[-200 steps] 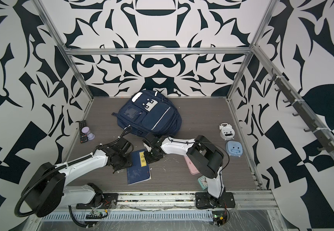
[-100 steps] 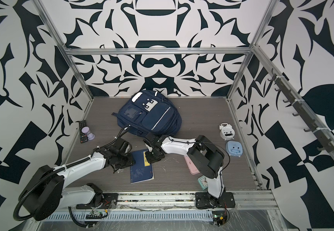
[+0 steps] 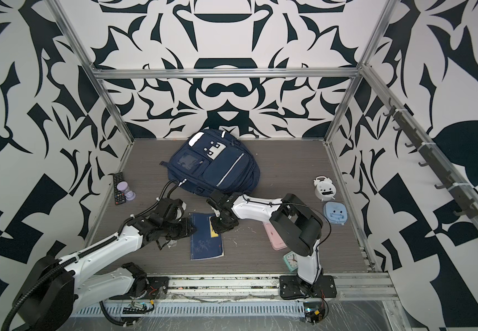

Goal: Pack the student bag

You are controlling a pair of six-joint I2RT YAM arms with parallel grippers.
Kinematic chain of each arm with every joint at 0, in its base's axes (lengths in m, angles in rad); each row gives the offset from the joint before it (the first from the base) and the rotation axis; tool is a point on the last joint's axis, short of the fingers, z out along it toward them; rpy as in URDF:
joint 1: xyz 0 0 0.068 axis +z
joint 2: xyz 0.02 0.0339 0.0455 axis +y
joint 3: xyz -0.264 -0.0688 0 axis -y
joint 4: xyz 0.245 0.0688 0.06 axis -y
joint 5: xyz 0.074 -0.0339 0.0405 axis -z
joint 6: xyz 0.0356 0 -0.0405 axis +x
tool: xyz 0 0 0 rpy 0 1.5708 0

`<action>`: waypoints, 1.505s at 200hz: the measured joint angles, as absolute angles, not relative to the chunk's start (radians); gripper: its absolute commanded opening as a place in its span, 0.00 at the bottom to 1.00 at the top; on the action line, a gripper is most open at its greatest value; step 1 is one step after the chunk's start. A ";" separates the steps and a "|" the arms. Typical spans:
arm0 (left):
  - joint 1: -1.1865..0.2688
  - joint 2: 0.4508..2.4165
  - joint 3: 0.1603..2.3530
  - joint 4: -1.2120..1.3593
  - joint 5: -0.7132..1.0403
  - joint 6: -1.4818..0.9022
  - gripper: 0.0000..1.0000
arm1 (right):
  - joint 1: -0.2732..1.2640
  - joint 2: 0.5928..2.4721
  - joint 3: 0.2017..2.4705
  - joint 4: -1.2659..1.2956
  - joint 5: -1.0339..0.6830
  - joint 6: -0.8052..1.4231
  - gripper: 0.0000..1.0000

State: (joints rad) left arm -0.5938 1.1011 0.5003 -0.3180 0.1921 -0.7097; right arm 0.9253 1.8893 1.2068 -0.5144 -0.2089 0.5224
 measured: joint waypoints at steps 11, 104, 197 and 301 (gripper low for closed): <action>-0.594 1.101 0.500 -0.309 0.196 -0.707 0.33 | 0.925 1.888 1.206 -0.517 -0.205 0.522 0.23; -0.599 1.114 0.502 -0.224 0.286 -0.702 0.17 | 0.925 1.880 1.195 -0.510 -0.199 0.519 0.23; -0.586 1.143 0.554 -0.219 0.335 -0.661 0.00 | 0.879 1.768 1.081 -0.434 -0.213 0.520 0.59; -0.418 1.177 0.626 -0.004 0.644 -0.690 0.00 | 0.554 1.387 0.855 -0.096 -0.570 0.602 0.79</action>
State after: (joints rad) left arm -0.4175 1.1770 0.6262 -0.0036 0.6441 -0.6899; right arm 0.5537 1.3872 0.8551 -0.0963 -0.5701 0.6018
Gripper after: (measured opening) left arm 0.113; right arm 0.783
